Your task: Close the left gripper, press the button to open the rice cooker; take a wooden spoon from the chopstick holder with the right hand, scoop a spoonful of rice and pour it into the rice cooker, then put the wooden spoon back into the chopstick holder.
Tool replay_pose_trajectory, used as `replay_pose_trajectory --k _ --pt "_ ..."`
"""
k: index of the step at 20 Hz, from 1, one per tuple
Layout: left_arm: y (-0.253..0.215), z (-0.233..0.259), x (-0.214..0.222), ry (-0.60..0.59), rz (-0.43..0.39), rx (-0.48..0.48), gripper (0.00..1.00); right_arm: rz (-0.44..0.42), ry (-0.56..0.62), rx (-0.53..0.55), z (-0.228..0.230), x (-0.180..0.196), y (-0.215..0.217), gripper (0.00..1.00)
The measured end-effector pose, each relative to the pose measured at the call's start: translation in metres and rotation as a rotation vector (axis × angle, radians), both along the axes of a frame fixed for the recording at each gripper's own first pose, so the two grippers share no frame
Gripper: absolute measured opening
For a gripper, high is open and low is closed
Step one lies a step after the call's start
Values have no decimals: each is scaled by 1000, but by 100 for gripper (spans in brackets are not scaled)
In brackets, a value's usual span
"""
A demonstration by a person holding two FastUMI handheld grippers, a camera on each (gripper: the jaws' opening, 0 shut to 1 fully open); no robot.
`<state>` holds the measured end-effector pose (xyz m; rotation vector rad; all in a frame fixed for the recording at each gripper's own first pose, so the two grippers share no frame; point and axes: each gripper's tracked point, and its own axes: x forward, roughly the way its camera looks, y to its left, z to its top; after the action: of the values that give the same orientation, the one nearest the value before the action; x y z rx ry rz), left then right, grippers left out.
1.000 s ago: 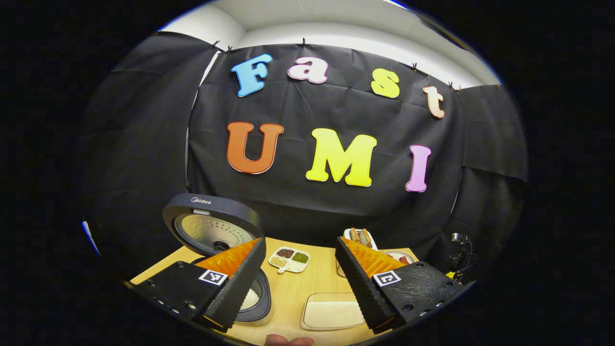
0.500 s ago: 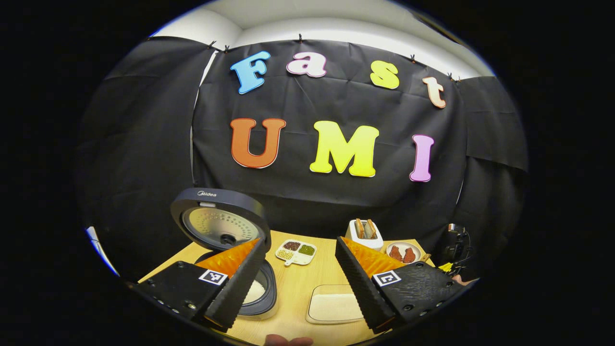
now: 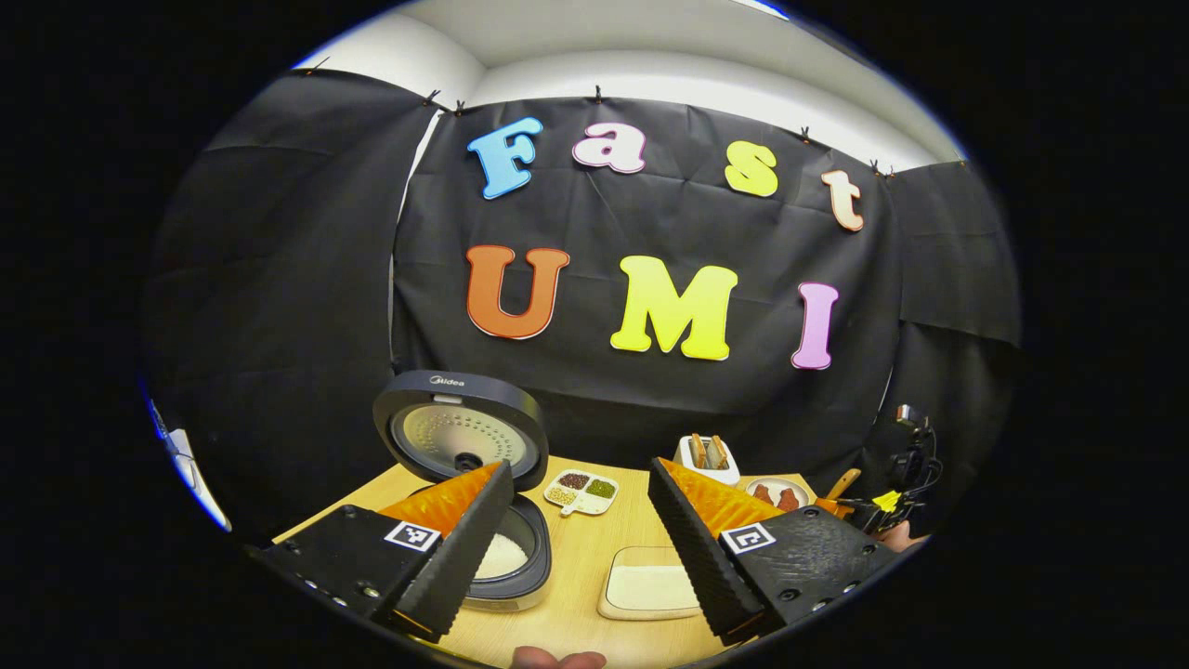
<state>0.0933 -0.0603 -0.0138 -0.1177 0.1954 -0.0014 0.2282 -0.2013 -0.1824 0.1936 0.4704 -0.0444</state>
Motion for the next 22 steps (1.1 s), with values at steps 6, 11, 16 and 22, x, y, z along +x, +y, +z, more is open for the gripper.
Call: replay_pose_trajectory --k 6,11,16,22 --pt "25 6 -34 -33 2 14 95 86 -111 31 61 -26 93 10" --pt "54 1 -68 -24 22 31 94 102 -61 35 27 -32 154 10" --pt "86 -14 -99 16 53 76 95 53 34 -46 -44 -30 175 9" --pt "113 -19 -110 44 102 57 95 47 76 -303 -105 -22 181 9"
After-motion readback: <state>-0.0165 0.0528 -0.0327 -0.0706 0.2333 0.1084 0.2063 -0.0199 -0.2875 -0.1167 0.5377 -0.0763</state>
